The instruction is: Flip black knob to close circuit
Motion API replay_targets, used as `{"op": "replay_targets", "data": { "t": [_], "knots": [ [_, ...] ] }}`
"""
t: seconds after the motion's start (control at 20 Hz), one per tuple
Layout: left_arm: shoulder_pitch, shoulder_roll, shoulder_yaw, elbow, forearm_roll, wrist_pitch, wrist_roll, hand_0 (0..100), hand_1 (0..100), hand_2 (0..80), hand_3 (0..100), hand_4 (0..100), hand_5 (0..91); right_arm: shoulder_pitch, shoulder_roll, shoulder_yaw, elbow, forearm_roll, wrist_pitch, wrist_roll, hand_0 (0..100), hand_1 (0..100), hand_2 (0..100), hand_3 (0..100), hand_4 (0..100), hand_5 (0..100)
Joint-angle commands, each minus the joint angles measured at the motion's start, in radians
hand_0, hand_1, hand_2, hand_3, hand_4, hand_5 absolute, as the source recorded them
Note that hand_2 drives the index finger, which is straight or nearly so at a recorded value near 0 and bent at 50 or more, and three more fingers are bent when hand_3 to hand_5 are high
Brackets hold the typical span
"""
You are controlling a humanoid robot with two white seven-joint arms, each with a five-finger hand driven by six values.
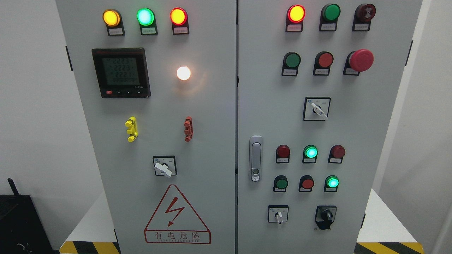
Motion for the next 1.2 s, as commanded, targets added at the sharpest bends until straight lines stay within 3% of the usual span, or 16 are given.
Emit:
{"op": "replay_targets", "data": {
  "t": [0.0,0.25,0.45,0.6,0.7,0.8,0.9,1.1,1.15],
  "knots": [
    [0.034,0.000,0.011,-0.034,0.008,0.000,0.000,0,0,0.0,5,3,0.0,-0.003,0.011,-0.005,-0.002,0.000,0.005,-0.016,0,0,0,0,0,0],
    [0.034,0.000,0.011,-0.034,0.008,0.000,0.000,0,0,0.0,5,3,0.0,-0.003,0.011,-0.005,0.001,0.000,0.005,-0.015,0,0,0,0,0,0],
    [0.034,0.000,0.011,-0.034,0.008,0.000,0.000,0,0,0.0,5,3,0.0,0.004,0.025,0.013,-0.103,0.003,-0.038,0.031,0,0,0,0,0,0],
    [0.034,0.000,0.011,-0.034,0.008,0.002,0.000,0,0,0.0,5,3,0.0,0.119,0.074,0.076,-0.465,0.000,-0.089,0.063,0,0,0,0,0,0],
    [0.034,0.000,0.011,-0.034,0.008,0.000,0.000,0,0,0.0,5,3,0.0,0.179,0.083,0.143,-0.748,-0.027,-0.092,0.126,0,0,0,0,0,0],
    [0.034,0.000,0.011,-0.034,0.008,0.000,0.000,0,0,0.0,5,3,0.0,0.239,0.079,0.240,-1.041,-0.166,-0.092,0.180,0,0,0,0,0,0],
    [0.034,0.000,0.011,-0.034,0.008,0.000,0.000,0,0,0.0,5,3,0.0,0.276,0.071,0.304,-1.308,-0.303,-0.083,0.188,0,0,0,3,1,0],
    [0.034,0.001,0.011,-0.034,0.008,0.000,0.000,0,0,0.0,5,3,0.0,0.264,0.079,0.314,-1.692,-0.327,-0.087,0.168,0,0,1,12,9,0],
    [0.034,0.000,0.011,-0.034,0.008,0.000,0.000,0,0,0.0,5,3,0.0,0.258,0.079,0.312,-1.764,-0.327,-0.087,0.146,0,3,6,18,18,5]
  ]
}}
